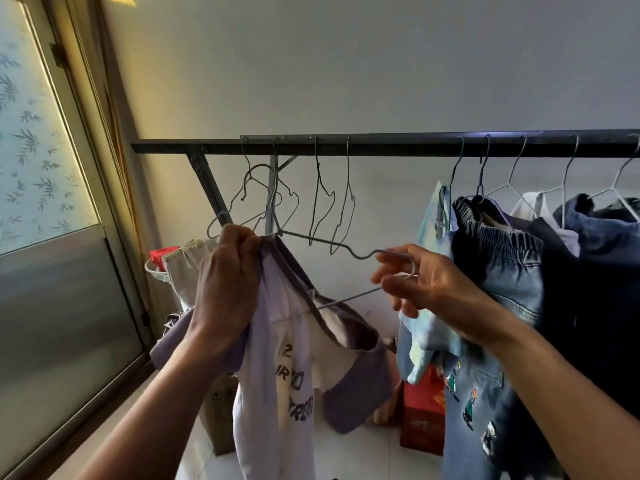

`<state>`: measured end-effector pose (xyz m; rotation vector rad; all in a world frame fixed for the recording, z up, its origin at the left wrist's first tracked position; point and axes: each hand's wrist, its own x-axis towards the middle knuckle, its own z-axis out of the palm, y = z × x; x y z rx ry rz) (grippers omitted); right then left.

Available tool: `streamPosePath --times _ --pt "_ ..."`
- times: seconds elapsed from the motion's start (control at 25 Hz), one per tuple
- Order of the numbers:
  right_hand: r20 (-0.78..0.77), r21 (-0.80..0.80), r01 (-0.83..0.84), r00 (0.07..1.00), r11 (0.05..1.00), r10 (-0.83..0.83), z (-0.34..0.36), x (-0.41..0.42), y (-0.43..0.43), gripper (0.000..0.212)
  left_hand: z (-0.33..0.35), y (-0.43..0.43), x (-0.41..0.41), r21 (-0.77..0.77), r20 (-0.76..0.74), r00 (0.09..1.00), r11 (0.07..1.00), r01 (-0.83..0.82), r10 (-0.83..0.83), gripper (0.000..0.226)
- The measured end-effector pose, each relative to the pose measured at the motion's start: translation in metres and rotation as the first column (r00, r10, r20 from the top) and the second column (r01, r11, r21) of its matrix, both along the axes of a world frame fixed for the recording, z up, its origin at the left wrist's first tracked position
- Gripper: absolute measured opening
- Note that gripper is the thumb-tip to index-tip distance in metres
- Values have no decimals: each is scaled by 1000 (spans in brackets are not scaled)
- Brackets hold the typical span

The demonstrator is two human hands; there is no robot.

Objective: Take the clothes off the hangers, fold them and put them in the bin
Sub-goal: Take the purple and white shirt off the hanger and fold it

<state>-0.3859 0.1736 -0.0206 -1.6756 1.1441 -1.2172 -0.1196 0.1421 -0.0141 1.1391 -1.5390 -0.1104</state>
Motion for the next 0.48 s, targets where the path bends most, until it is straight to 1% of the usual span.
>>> streamPosePath --times 0.08,0.16,0.28,0.36,0.48 --pt "100 -71 70 993 995 -62 2 7 0 16 -4 -2 -2 15 4 1000 1000 18 -18 15" --pt "196 -105 140 974 985 -118 5 6 1 21 -9 -5 2 25 -10 1000 999 26 -26 15" --pt "441 -111 198 888 974 -130 21 -11 9 33 -20 -16 11 67 -137 988 995 77 -67 18" --pt "495 -152 264 854 953 -157 32 -20 12 40 -25 -21 10 96 -213 973 989 111 -88 19" --pt "534 -165 374 812 913 -236 37 -25 11 41 -20 -23 -2 64 -227 971 994 90 -74 18"
